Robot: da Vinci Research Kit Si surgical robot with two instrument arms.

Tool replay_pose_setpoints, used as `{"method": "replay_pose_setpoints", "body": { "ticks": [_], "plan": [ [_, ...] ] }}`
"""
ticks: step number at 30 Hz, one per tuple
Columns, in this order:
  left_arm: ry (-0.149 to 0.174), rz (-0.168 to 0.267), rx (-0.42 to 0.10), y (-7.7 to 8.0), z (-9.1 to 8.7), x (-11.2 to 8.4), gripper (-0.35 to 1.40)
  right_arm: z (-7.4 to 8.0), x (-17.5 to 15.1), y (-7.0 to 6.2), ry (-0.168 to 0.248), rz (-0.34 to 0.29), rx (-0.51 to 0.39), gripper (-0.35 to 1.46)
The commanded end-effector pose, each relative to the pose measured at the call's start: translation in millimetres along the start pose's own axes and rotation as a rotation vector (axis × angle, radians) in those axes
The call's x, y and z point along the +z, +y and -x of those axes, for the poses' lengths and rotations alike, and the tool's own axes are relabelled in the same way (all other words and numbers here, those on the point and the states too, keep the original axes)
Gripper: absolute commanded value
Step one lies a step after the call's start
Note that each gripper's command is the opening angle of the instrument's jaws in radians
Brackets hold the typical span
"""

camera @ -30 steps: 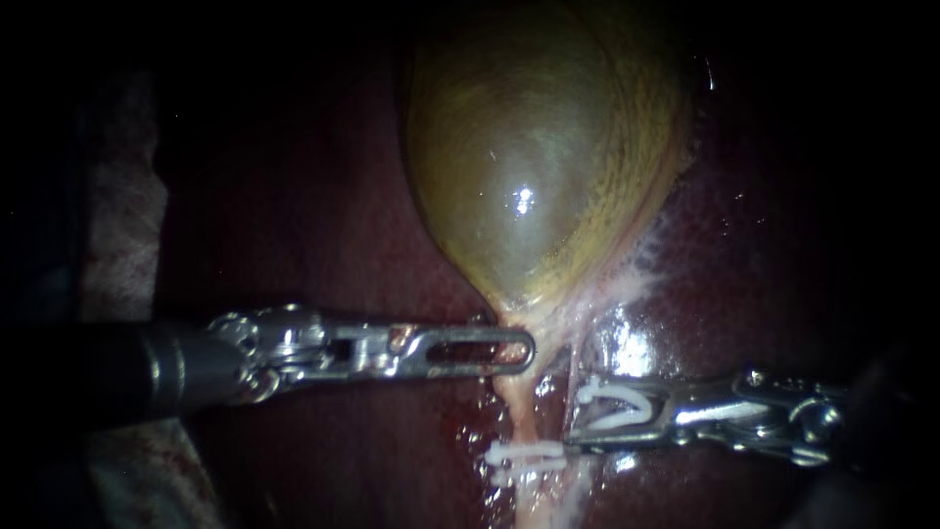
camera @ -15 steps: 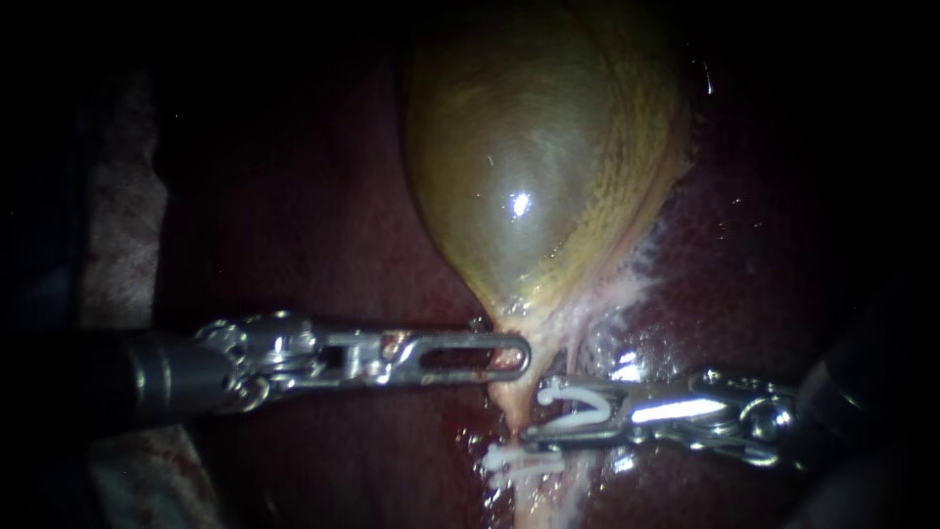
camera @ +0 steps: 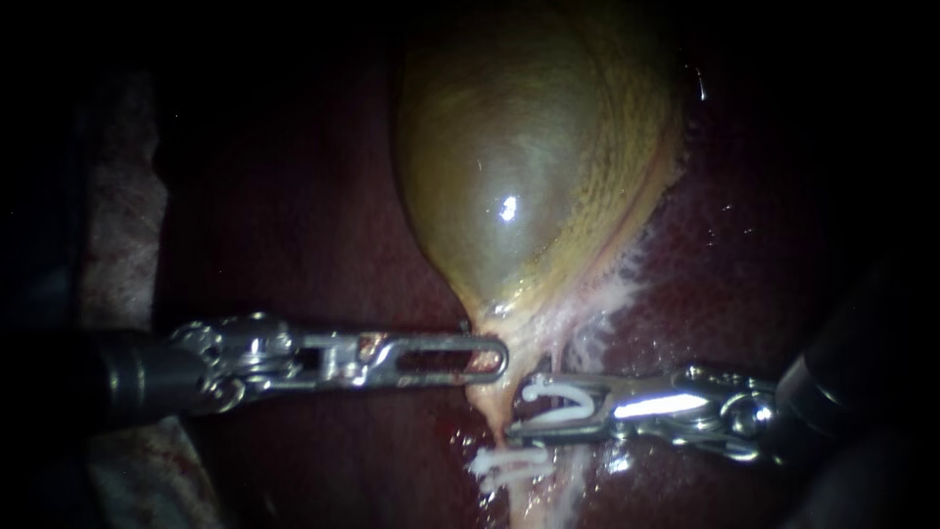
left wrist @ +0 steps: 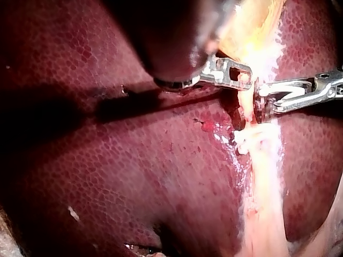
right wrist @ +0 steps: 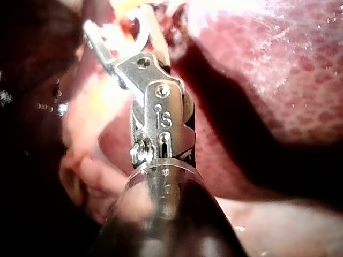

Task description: Clipping third clip left tube

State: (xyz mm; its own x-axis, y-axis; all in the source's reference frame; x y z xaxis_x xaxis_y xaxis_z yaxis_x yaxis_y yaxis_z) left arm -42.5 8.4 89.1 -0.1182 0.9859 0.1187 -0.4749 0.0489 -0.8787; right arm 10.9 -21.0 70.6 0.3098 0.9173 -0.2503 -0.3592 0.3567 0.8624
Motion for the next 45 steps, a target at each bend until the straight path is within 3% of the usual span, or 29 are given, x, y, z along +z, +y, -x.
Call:
{"method": "replay_pose_setpoints", "body": {
  "ticks": [1, 25, 34, 45],
  "plan": [
    [0.002, -0.001, 0.0, 0.0, 0.1, 0.0, -0.33, 0.0, 0.1, 0.0, -0.001, -0.003, -0.001, 0.59],
    [0.002, -0.001, -0.004, 0.8, 0.3, -0.3, -0.33, 1.2, 3.0, 1.7, -0.041, -0.001, 0.009, 0.58],
    [0.002, -0.001, -0.005, 0.8, 0.3, -0.3, -0.33, 0.6, 5.3, 1.0, -0.047, -0.028, 0.011, 0.58],
    [0.002, -0.001, -0.005, 0.8, 0.2, -0.3, -0.33, 0.3, 6.4, 1.1, -0.046, -0.028, 0.013, 0.57]
  ]
}}
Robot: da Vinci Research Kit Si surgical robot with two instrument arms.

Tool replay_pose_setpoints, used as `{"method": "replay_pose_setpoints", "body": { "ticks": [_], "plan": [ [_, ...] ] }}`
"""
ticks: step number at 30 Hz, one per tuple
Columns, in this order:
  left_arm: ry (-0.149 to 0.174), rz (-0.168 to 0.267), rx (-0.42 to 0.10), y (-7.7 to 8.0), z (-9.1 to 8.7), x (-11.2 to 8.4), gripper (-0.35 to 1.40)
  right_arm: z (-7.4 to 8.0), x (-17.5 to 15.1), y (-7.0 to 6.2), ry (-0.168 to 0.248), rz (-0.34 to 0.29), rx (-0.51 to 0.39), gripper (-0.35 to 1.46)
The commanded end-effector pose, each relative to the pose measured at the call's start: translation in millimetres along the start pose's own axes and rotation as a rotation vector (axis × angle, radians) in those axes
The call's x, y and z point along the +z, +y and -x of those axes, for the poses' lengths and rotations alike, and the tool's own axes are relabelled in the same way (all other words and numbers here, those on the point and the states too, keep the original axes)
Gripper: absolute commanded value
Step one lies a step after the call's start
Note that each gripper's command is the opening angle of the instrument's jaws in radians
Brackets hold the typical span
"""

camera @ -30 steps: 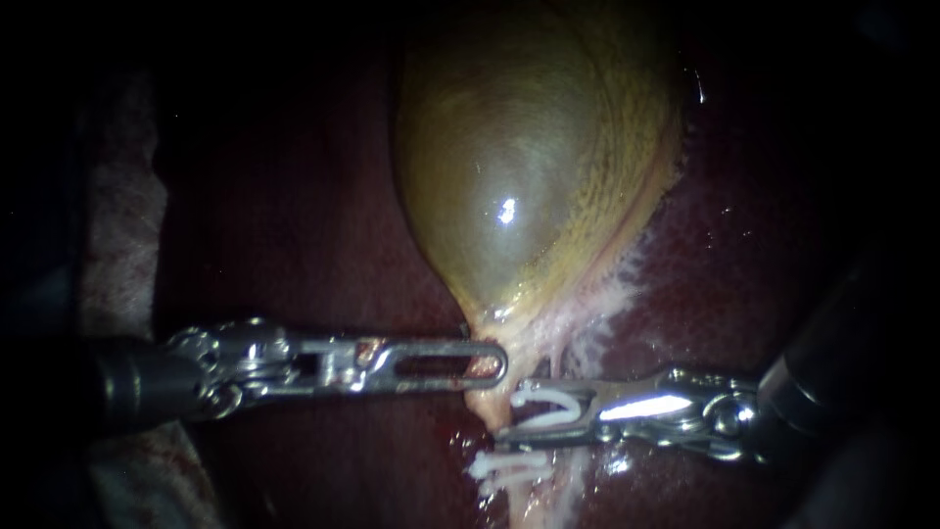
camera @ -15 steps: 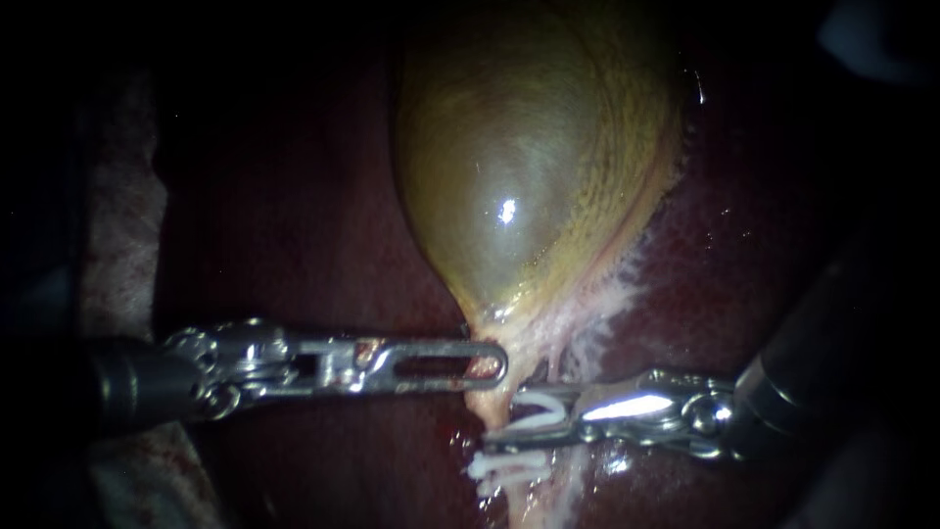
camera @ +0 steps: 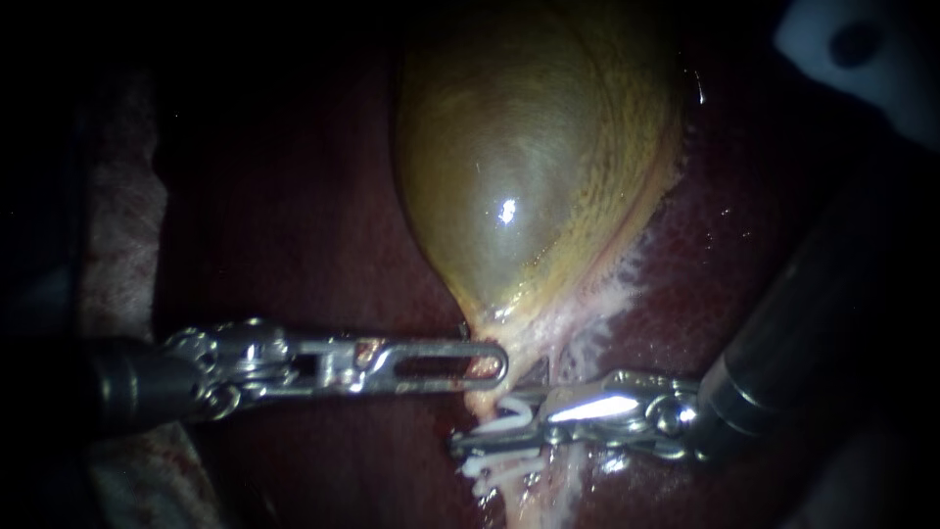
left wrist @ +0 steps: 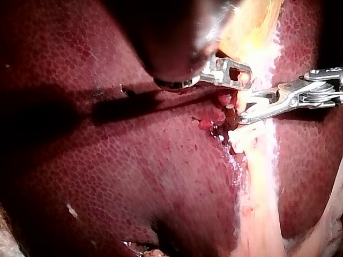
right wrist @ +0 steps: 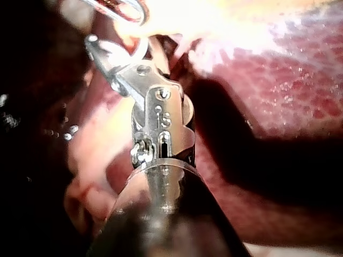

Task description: Clipping third clip left tube

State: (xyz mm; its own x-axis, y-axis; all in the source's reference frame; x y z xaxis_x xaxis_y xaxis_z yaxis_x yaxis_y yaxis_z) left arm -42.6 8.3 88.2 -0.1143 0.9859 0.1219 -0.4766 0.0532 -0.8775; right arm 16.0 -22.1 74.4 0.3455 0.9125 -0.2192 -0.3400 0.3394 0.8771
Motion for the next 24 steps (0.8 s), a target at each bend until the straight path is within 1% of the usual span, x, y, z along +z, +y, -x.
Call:
{"method": "replay_pose_setpoints", "body": {
  "ticks": [1, 4, 6, 11, 16, 20, 24],
  "plan": [
    [0.0, 0.0, 0.0, 0.0, 0.0, 0.0, -0.33, -0.1, -0.1, 0.0, 0.0, -0.001, 0.0, 0.57],
    [0.0, 0.0, 0.0, -0.1, -0.1, 0.0, -0.33, -0.2, 0.0, -0.1, 0.0, -0.001, 0.001, 0.56],
    [0.0, 0.0, 0.001, -0.2, -0.1, 0.0, -0.33, -0.2, 0.1, -0.2, -0.004, -0.012, 0.001, 0.55],
    [-0.001, 0.001, 0.001, -0.3, -0.2, 0.0, -0.33, 0.2, 0.4, -1.0, -0.013, -0.039, 0.018, 0.54],
    [-0.001, 0.001, 0.002, -0.4, -0.2, -0.1, -0.33, 0.7, 0.0, -1.7, -0.021, -0.059, 0.014, 0.54],
    [-0.001, 0.001, 0.002, -0.4, -0.3, -0.1, -0.33, 0.5, 0.1, -1.7, -0.021, -0.059, 0.015, 0.54],
    [-0.001, 0.001, 0.002, -0.4, -0.3, 0.0, -0.33, 0.0, 0.8, -1.4, -0.02, -0.057, 0.017, 0.54]
  ]
}}
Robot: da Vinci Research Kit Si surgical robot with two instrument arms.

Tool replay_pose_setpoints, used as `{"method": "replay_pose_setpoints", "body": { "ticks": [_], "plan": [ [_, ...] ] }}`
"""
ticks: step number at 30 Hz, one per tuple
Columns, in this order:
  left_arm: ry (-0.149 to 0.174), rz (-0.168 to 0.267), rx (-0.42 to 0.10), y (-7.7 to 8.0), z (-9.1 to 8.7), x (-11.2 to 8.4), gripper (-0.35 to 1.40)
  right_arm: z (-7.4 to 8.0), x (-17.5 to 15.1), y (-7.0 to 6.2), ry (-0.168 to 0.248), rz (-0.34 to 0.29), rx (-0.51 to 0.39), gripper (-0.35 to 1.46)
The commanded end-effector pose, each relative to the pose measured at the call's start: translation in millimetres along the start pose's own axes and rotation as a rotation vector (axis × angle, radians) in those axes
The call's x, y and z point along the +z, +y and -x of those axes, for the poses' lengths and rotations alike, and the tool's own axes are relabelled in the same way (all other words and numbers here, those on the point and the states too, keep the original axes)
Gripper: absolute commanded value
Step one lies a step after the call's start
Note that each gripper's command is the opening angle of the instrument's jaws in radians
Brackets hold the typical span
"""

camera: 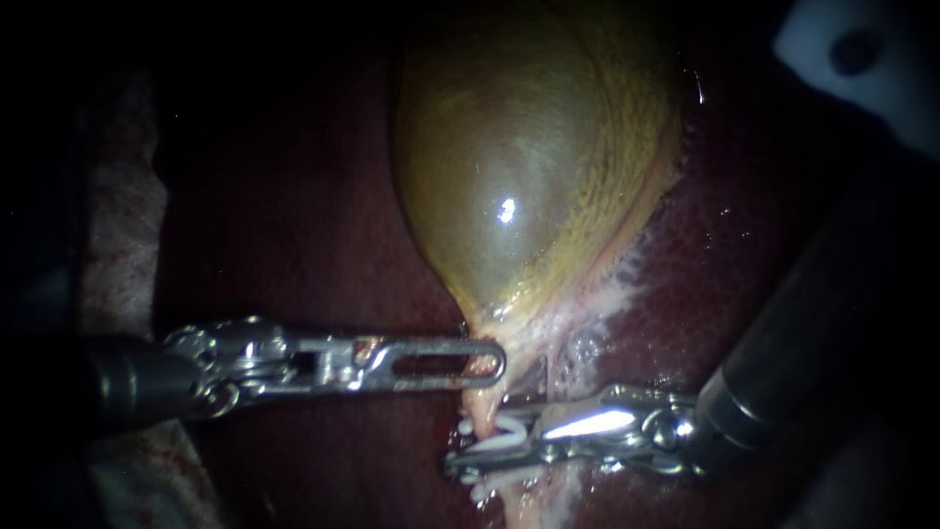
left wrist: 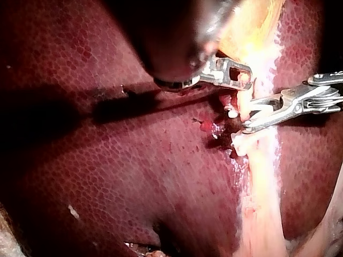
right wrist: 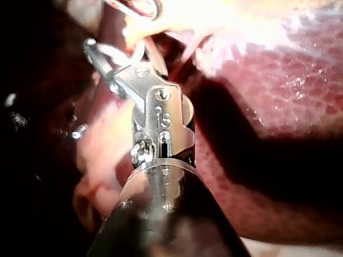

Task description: Clipping third clip left tube

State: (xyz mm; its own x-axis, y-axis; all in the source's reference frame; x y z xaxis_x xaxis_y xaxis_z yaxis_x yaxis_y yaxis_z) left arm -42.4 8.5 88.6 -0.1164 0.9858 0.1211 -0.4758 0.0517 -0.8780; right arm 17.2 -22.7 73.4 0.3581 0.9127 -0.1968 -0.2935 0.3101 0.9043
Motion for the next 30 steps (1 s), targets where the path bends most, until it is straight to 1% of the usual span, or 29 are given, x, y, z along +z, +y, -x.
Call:
{"method": "replay_pose_setpoints", "body": {
  "ticks": [1, 10, 16, 30],
  "plan": [
    [0.0, 0.0, 0.0, 0.0, 0.0, 0.0, -0.33, 0.0, 0.3, 0.2, 0.001, 0.003, 0.002, 0.53],
    [0.0, 0.0, 0.0, 0.0, 0.0, 0.0, -0.33, -0.6, 1.1, 1.6, 0.002, 0.003, 0.002, 0.52],
    [0.001, 0.0, 0.0, 0.0, 0.0, 0.1, -0.33, -0.8, 1.1, 2.1, 0.0, 0.002, 0.001, 0.51],
    [0.002, -0.001, 0.0, 0.1, 0.0, 0.3, -0.33, -1.2, -0.1, 2.9, -0.006, -0.003, 0.006, 0.47]
  ]
}}
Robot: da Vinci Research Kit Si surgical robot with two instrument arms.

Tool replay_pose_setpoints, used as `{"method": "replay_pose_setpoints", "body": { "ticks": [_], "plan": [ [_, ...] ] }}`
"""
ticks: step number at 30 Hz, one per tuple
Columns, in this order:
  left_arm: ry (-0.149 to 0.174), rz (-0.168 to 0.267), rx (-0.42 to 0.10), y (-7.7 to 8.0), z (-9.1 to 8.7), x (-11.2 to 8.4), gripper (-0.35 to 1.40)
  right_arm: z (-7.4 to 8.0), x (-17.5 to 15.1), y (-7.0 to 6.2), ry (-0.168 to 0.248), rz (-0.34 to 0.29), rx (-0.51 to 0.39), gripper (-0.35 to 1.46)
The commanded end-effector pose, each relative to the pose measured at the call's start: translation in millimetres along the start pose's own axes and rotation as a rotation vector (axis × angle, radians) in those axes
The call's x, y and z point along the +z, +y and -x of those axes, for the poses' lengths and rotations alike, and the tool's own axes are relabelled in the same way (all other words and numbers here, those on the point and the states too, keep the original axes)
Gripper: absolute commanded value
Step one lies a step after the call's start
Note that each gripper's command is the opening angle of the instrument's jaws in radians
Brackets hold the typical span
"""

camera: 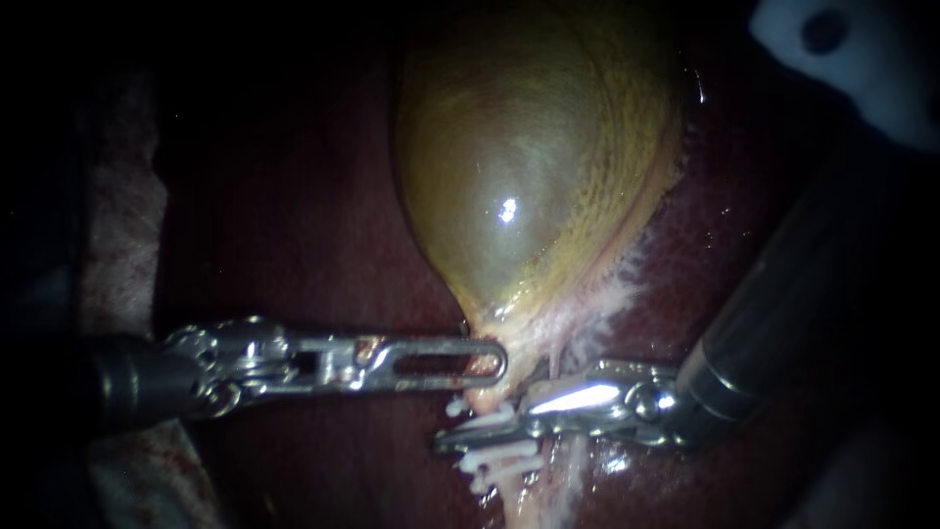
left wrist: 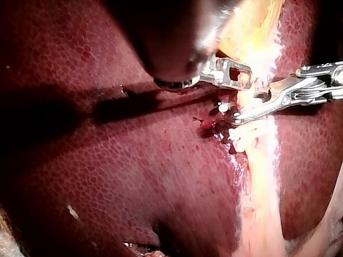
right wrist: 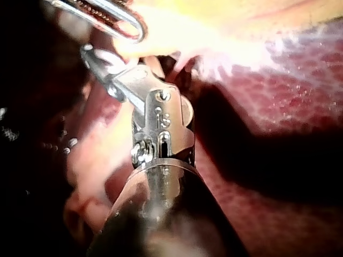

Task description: Clipping third clip left tube

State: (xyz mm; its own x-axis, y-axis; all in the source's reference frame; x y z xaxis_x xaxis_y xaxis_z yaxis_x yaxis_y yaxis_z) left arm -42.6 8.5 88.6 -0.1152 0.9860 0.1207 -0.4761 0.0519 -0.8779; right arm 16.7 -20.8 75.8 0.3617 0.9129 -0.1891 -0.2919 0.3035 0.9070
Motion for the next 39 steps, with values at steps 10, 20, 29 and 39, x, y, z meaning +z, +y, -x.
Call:
{"method": "replay_pose_setpoints", "body": {
  "ticks": [10, 20, 29, 39],
  "plan": [
    [0.002, -0.001, 0.0, -0.1, 0.0, 0.3, -0.33, -0.3, -0.5, 0.5, 0.006, -0.005, 0.0, 0.43],
    [0.002, -0.001, 0.0, -0.1, 0.0, 0.3, -0.33, -0.6, -0.1, 0.8, 0.006, -0.004, 0.001, 0.41],
    [0.003, -0.002, 0.001, -0.1, 0.1, 0.3, -0.33, -0.9, 0.4, 1.2, 0.007, -0.003, 0.001, -0.23],
    [0.003, -0.002, 0.001, -0.1, 0.1, 0.3, -0.33, -1.0, 0.5, 1.3, 0.007, -0.003, 0.001, -0.35]
  ]
}}
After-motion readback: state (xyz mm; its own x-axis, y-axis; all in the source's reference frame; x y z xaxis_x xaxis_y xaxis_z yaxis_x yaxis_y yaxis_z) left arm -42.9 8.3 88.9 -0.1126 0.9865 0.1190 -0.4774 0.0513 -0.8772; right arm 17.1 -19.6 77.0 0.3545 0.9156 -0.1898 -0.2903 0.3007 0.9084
